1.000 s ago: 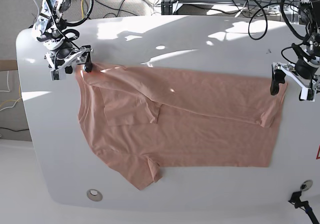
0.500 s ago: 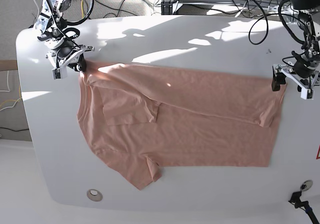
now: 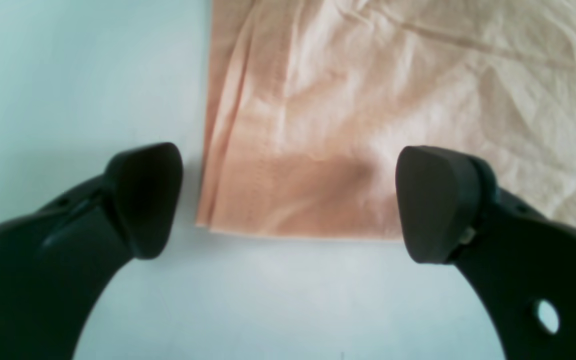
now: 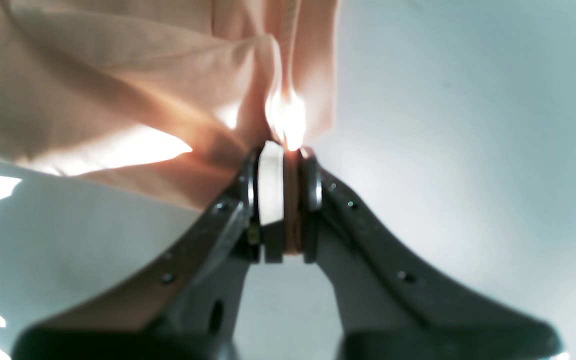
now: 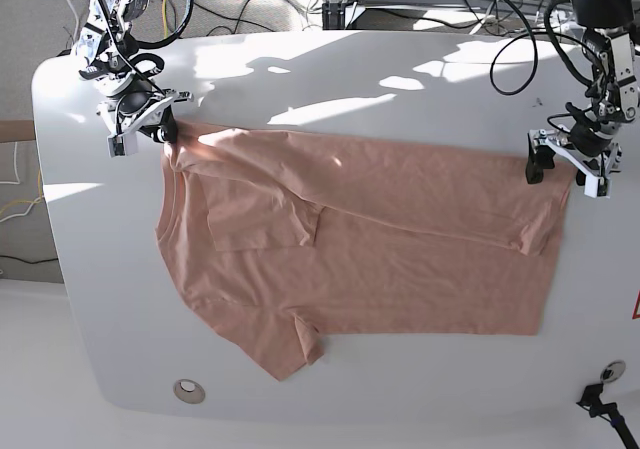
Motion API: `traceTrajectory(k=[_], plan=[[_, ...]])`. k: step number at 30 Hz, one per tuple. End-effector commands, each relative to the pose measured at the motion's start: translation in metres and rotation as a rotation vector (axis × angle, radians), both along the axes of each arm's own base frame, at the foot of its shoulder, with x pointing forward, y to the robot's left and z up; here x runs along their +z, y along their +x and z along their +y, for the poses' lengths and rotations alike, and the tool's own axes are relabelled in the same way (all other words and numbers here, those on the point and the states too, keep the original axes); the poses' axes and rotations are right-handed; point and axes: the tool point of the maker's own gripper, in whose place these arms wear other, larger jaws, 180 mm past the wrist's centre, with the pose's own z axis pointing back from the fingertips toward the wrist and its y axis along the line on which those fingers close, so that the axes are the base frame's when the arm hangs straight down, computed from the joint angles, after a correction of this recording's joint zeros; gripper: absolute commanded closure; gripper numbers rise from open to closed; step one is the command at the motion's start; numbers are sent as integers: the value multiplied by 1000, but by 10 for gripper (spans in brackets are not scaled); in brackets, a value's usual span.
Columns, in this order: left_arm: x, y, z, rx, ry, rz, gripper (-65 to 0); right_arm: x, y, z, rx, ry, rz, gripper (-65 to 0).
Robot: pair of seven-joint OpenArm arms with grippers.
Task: Fold the T-shirt properly
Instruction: 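Drag the folded shirt toward the arm bases with both grippers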
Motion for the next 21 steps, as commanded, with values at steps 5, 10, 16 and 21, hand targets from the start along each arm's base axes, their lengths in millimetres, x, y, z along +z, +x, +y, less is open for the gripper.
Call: traceTrajectory(k=[5,10,16,21], plan=[[-5,-6,5,-3,17,45,-337,-2,-5,-2,13,-20,26,-8],[-5,-6,5,-3,17,45,-57,-1,-5,-2,14,-21,24,-8],[-11,-17,3,-9,18,71,-58,-4,-13,-4,14,-26,39,0],[-23,-51,0,-33,33,130,-58,-4,-35,-4,30,-51,67,0]])
